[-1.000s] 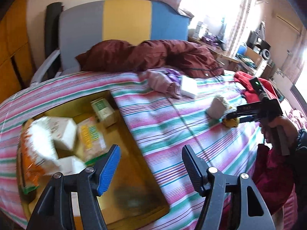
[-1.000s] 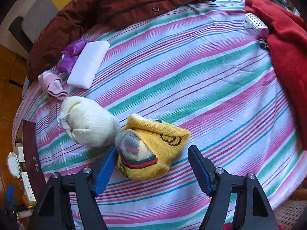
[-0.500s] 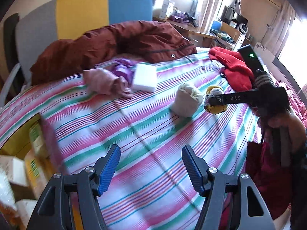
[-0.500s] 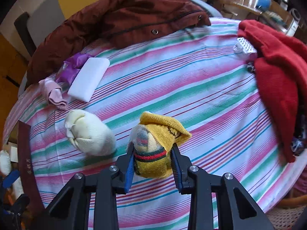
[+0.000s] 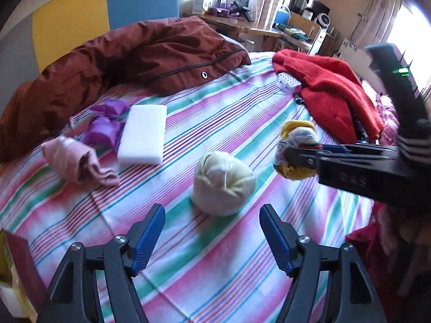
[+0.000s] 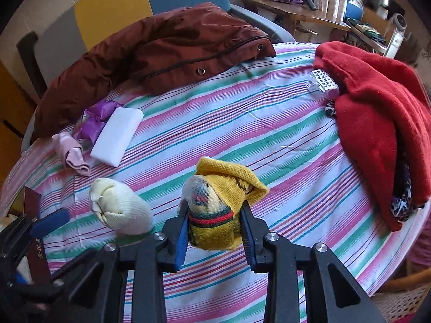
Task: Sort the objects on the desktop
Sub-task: 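Grasp the cream sock ball with the left gripper while the right gripper grasps the yellow sock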
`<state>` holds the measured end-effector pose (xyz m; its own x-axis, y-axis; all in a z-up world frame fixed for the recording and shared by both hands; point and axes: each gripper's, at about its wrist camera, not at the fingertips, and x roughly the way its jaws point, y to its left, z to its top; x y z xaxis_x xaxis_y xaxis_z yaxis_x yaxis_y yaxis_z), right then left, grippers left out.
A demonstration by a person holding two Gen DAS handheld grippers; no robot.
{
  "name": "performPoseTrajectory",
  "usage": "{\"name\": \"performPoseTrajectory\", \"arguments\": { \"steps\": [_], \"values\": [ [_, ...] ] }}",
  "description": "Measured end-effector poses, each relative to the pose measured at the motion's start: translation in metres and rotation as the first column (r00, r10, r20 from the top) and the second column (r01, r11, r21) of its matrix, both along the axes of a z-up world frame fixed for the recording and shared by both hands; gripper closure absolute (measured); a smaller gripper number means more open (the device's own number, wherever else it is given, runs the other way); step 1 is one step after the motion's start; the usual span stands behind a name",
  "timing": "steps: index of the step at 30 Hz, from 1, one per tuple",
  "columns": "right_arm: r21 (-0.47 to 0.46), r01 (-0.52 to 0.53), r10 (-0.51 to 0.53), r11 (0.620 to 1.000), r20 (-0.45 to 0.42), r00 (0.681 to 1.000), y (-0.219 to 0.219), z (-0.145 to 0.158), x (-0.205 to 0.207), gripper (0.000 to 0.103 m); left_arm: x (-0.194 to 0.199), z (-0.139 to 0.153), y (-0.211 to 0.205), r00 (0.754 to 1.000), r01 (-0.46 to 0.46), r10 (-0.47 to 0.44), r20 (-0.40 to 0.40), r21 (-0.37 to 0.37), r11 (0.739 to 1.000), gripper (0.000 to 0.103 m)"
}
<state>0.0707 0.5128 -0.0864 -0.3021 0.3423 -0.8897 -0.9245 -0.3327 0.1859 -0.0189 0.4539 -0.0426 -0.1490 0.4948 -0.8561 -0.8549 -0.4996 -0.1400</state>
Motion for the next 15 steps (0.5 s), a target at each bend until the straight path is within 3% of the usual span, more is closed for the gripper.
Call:
{"name": "performPoseTrajectory", "arguments": {
  "steps": [2, 10, 11, 13, 15],
  "values": [
    [-0.001, 0.051, -0.051, 0.999, -0.004, 0.999, 0.000, 0.001, 0.001, 0.069, -0.002, -0.003, 0.008, 1.000, 0.011, -0.011, -0.004, -0.002, 1.000, 0.029],
    [-0.008, 0.062, -0.062, 0.998, -0.010, 0.998, 0.000, 0.000, 0.001, 0.069, -0.015, -0.025, 0.034, 0.999, 0.026, -0.026, 0.024, -0.025, 0.999, 0.029],
    [-0.008, 0.063, -0.063, 0.998, -0.009, 0.998, 0.000, 0.000, 0.000, 0.069, -0.016, -0.028, 0.036, 0.999, 0.028, -0.027, 0.029, -0.034, 0.999, 0.031],
    [-0.009, 0.060, -0.060, 0.998, -0.004, 0.998, 0.000, -0.001, -0.001, 0.069, -0.016, -0.031, 0.040, 0.998, 0.047, -0.046, 0.041, -0.022, 0.999, 0.043],
    [-0.011, 0.057, -0.057, 0.998, 0.002, 0.998, 0.000, -0.002, -0.002, 0.069, -0.017, -0.032, 0.042, 0.998, 0.051, -0.051, 0.045, -0.006, 0.999, 0.047]
  ]
}}
